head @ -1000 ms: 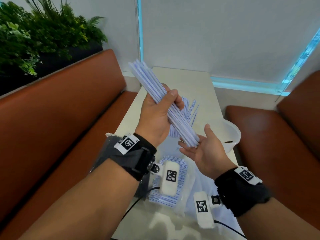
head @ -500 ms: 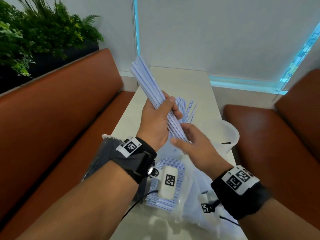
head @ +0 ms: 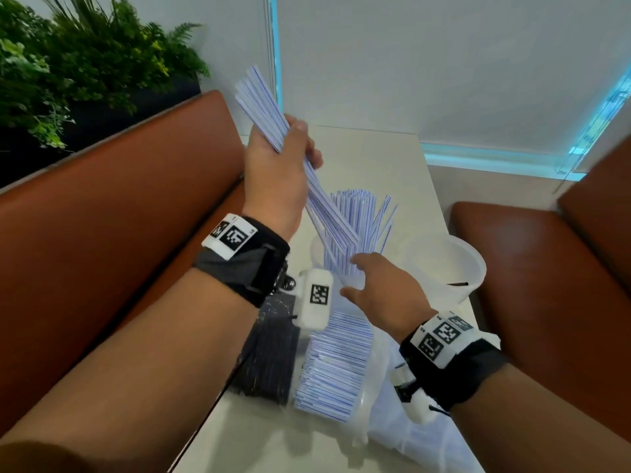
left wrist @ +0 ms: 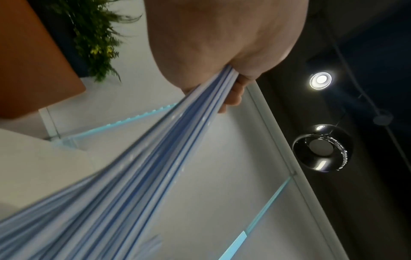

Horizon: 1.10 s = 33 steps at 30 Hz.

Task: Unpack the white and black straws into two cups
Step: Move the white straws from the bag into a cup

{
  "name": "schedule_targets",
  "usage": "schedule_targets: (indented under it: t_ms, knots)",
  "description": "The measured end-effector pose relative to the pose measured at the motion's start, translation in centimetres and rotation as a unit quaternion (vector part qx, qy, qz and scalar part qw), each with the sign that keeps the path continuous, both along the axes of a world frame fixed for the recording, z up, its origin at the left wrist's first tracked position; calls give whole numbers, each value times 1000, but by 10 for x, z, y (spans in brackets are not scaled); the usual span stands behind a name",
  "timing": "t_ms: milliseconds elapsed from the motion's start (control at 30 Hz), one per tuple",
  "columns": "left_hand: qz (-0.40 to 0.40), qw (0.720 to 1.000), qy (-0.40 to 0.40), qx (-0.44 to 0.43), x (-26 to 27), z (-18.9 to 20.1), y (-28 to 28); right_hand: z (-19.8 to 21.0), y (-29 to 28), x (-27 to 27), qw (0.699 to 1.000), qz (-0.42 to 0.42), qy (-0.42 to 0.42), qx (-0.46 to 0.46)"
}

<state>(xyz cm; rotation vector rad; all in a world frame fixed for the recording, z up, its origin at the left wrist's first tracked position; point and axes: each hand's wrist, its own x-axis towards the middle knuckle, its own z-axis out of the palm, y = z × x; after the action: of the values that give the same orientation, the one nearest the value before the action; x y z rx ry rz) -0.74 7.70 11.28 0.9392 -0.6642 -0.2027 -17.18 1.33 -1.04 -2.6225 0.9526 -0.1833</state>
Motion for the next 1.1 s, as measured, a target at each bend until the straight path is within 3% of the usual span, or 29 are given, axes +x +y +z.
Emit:
schedule_targets:
  t_ms: [167,400,533,633,767,900,1000,1033,1100]
  knots:
    - [33,993,-68,96,5,-36,-16,-10,-11,16,994,65,82,-22]
    - [36,980,-56,186,31,-87,-36,-18,-16,16,994,84,62,-36]
    - [42,934,-169,311,40,-105,-47,-20,-17,16,994,80,59,-43]
    - [20,908,-221,354,43,-114,-51,-21,-17,16,995,74,52,-37]
    - [-95,868,-210,440,39,-124,-49,-22,-17,17,995,80,47,-41]
    - [-80,902,-152,396,41,-126,-46,-24,-18,17,995,83,45,-43]
    - [-147,857,-204,450,40,-130,-43,-23,-18,17,994,86,39,-46]
    - [-146,856,-201,452,41,-131,-41,-22,-19,17,994,88,41,-48]
    - [-59,895,-162,412,41,-128,-31,-20,-20,13,994,90,49,-48]
